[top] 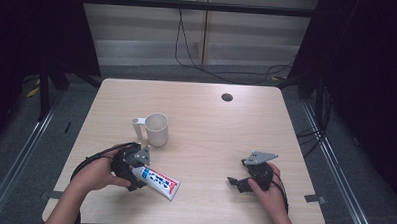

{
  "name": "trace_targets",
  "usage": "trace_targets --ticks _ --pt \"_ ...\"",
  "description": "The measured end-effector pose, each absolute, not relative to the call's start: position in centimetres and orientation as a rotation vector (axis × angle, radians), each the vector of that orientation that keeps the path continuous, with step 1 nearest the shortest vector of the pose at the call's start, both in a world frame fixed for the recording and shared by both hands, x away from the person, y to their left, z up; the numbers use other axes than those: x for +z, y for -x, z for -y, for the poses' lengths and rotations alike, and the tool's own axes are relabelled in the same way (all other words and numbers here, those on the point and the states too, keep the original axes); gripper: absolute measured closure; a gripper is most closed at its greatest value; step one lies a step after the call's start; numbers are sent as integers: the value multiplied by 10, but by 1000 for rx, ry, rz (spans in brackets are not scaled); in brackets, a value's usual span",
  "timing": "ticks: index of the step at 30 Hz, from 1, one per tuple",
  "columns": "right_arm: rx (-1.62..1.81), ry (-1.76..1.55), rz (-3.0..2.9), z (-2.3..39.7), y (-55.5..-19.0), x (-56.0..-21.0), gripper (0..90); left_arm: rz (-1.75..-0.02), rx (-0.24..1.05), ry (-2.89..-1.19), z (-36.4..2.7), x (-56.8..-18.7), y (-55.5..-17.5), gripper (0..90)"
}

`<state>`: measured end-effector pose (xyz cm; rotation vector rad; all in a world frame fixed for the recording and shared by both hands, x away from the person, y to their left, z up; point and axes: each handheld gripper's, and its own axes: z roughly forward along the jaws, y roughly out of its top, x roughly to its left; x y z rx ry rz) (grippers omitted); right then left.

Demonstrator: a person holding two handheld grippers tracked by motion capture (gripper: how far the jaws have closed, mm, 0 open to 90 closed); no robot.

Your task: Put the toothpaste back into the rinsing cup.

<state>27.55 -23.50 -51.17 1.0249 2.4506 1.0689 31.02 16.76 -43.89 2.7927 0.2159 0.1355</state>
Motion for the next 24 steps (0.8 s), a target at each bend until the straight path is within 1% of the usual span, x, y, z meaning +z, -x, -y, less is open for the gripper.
trace_targets --ticks 4,10,11,14,21,24 --pt "1070 -1024 -2451 235 -276 -512 128 -167 122 -2801 -159 -442 -312 196" --pt "1069 -1025 -2451 235 -276 -512 128 -157 97 -2803 -153 -447 -315 197" --pt "1069 -1025 -2451 235 -276 -512 128 -123 73 -2803 -150 -449 -314 197" --pt "1069 -1024 -2451 235 -276 -512 128 -96 65 -2813 -146 -454 -314 201" --pt "1069 -1024 -2451 235 -276 -512 128 -88 47 -2817 -142 -460 -316 233" --pt "1069 -1025 -2451 235 -276 -512 128 -71 20 -2810 -141 -463 -316 230"
